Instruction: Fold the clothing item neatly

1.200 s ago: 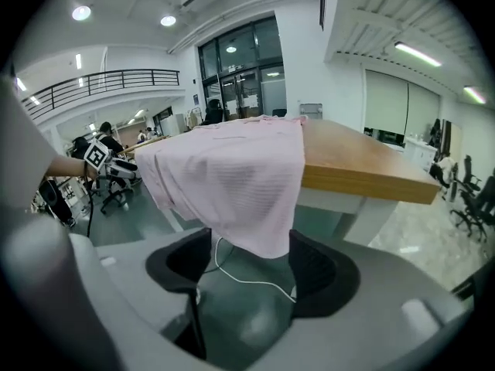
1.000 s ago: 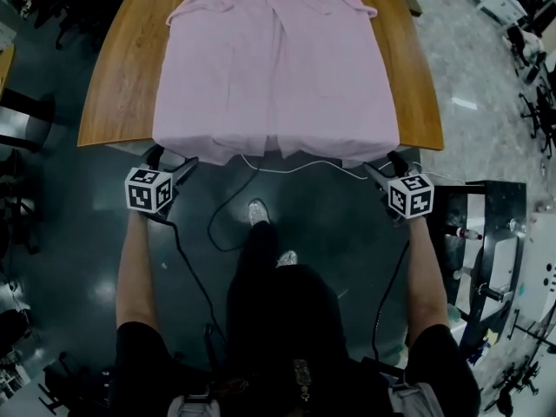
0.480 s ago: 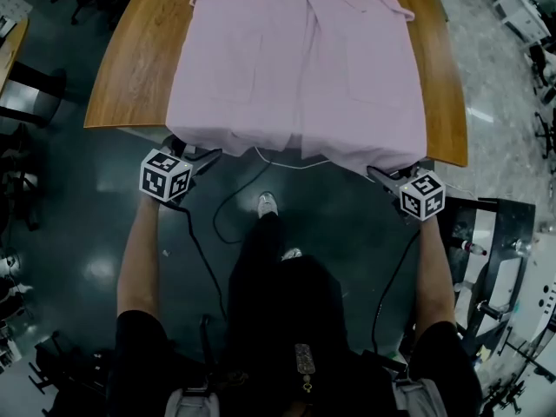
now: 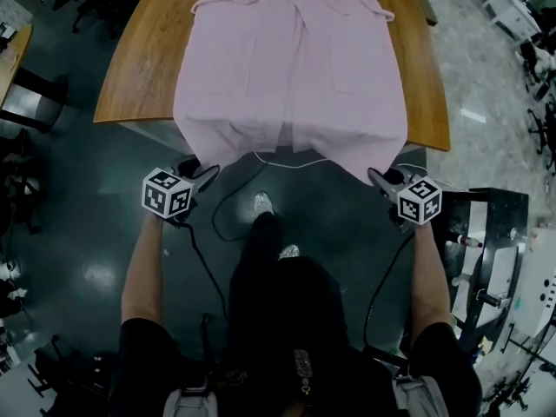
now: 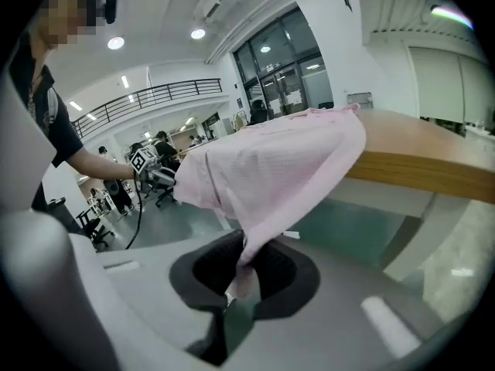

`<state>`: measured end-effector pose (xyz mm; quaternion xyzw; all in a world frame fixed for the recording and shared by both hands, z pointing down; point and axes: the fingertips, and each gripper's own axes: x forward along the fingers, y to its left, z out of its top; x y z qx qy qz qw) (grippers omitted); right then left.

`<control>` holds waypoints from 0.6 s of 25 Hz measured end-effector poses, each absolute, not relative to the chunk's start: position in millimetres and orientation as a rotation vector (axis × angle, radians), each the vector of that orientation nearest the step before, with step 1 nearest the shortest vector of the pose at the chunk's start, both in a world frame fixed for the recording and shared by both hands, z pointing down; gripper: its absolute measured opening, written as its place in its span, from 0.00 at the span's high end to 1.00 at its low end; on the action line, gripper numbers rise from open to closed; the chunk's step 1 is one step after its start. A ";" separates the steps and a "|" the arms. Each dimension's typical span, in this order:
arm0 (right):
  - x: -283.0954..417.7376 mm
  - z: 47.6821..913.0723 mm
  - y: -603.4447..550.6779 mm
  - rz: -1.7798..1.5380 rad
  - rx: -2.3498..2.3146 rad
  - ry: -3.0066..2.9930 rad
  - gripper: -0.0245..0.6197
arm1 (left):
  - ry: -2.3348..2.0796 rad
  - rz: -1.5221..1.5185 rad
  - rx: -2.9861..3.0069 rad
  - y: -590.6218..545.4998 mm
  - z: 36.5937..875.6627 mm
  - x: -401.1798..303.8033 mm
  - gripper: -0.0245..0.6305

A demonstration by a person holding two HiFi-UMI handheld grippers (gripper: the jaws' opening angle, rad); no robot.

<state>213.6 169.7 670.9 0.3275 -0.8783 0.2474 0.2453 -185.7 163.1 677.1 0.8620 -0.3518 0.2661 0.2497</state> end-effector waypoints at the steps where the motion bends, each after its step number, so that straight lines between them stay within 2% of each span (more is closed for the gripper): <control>1: 214.7 665.8 173.4 0.681 0.906 -2.395 0.92 | -0.974 0.723 2.345 166.5 670.9 -184.9 0.74; 3: 216.1 655.5 181.2 0.693 0.925 -2.388 0.93 | -1.003 0.723 2.341 174.1 657.9 -185.2 0.91; 4: 216.4 649.6 184.1 0.692 0.933 -2.383 0.94 | -1.013 0.719 2.339 177.6 650.5 -186.1 0.94; 15: 219.1 553.4 174.8 0.581 1.050 -2.442 0.95 | -1.109 0.656 2.422 176.5 543.3 -185.0 0.94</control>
